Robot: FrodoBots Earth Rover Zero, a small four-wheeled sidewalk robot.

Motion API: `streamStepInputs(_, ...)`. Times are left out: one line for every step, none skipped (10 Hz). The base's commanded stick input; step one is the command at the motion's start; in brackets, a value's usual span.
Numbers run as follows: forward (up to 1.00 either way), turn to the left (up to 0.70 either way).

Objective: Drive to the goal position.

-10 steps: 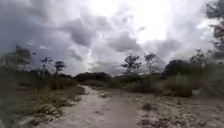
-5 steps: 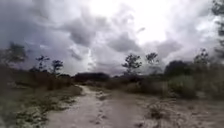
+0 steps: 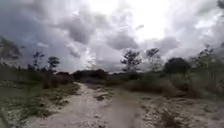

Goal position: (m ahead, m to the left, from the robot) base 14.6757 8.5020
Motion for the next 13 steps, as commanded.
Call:
streamStepInputs(0.85, 0.00)
streamStepInputs(0.85, 0.09)
streamStepInputs(0.85, 0.32)
streamStepInputs(0.85, 0.00)
streamStepInputs(0.85, 0.00)
streamStepInputs(0.85, 0.00)
streamStepInputs(0.85, 0.00)
streamStepInputs(0.85, 0.00)
streamStepInputs(0.85, 0.00)
streamStepInputs(0.85, 0.00)
streamStepInputs(0.85, 0.00)
streamStepInputs(0.85, 0.00)
streamStepInputs(0.85, 0.00)
